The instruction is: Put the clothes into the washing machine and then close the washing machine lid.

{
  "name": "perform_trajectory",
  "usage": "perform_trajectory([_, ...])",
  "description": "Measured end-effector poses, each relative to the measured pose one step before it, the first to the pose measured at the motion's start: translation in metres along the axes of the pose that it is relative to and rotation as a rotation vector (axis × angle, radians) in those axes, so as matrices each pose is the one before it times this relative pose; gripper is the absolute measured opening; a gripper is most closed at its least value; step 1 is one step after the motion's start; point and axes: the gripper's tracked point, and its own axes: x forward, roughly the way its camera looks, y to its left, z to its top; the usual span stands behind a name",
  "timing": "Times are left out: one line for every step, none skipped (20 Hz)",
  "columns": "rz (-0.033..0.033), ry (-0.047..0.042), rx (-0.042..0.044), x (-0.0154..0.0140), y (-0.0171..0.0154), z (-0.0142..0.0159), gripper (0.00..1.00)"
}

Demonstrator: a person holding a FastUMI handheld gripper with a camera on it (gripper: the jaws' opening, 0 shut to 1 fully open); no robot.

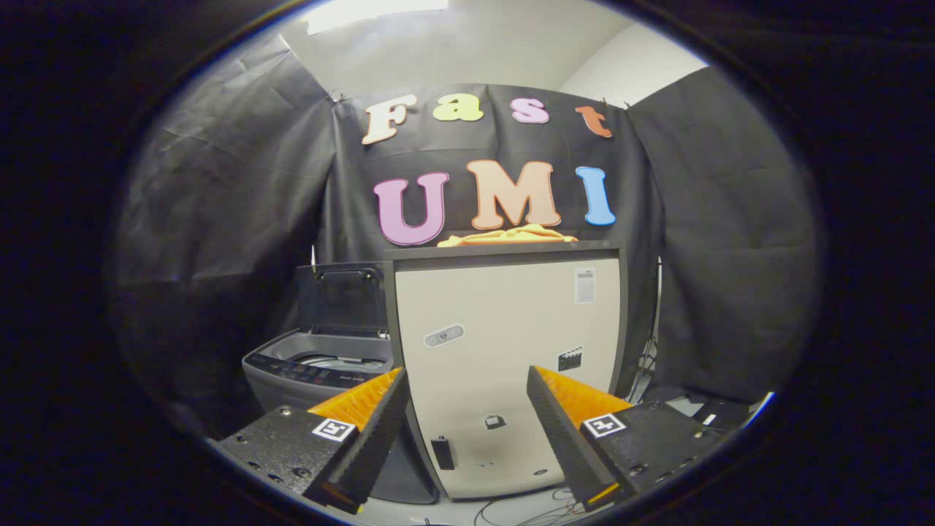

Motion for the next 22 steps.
perform_trajectory([-0.00542,-0.00619,-0.00071,-0.00068,-0.00143,0.00305,0.98])
perform_trajectory([-0.00244,-0.00481,-0.00639,-0.00052,-0.00089,0.00207,0.98])
perform_trajectory([-0.00482,0.00137,-0.00912,-0.00060,-0.00067,0.00082,0.97])
perform_trajectory([-0.00320,0.00145,-0.00878,-0.00069,-0.00074,0.00134,0.97])
perform_trajectory([-0.00239,-0.00024,-0.00281,0.00023,0.00042,0.00290,0.97])
perform_trajectory([-0.00041,-0.00274,0.00274,0.00038,0.00140,0.00424,0.97])
perform_trajectory([-0.00388,-0.00821,0.00693,0.00014,0.00018,0.00465,0.97])
perform_trajectory([-0.00395,-0.00651,0.00902,0.00230,0.00039,0.00471,0.97])
perform_trajectory([-0.00403,0.00085,0.00886,0.00241,0.00111,0.00334,0.97])
perform_trajectory([-0.00301,0.00817,0.00961,0.00392,0.00076,0.00186,0.97])
perform_trajectory([0.00140,0.01113,0.00392,0.00234,0.00139,0.00048,0.97])
perform_trajectory([0.00165,0.00664,0.00296,0.00281,0.00167,0.00258,0.97])
perform_trajectory([0.00096,0.00505,0.00304,0.00226,0.00196,0.00239,0.97])
perform_trajectory([0.00253,0.00610,0.00549,0.00267,0.00235,0.00126,0.97])
perform_trajectory([0.00545,0.00215,0.00515,0.00185,0.00247,0.00148,0.97])
perform_trajectory([0.00746,0.00355,0.00475,0.00140,0.00352,0.00169,0.96])
perform_trajectory([0.00699,0.00393,0.00021,0.00209,0.00297,0.00193,0.95])
perform_trajectory([0.00322,0.00267,-0.00144,0.00180,0.00141,0.00252,0.94])
perform_trajectory([-0.00248,0.00409,-0.00121,0.00152,0.00036,0.00310,0.94])
perform_trajectory([0.00083,-0.00042,0.00467,0.00248,0.00048,0.00480,0.94])
perform_trajectory([0.00173,0.00111,0.00799,0.00259,0.00112,0.00572,0.94])
perform_trajectory([-0.00057,0.00132,0.01076,0.00263,-0.00037,0.00635,0.94])
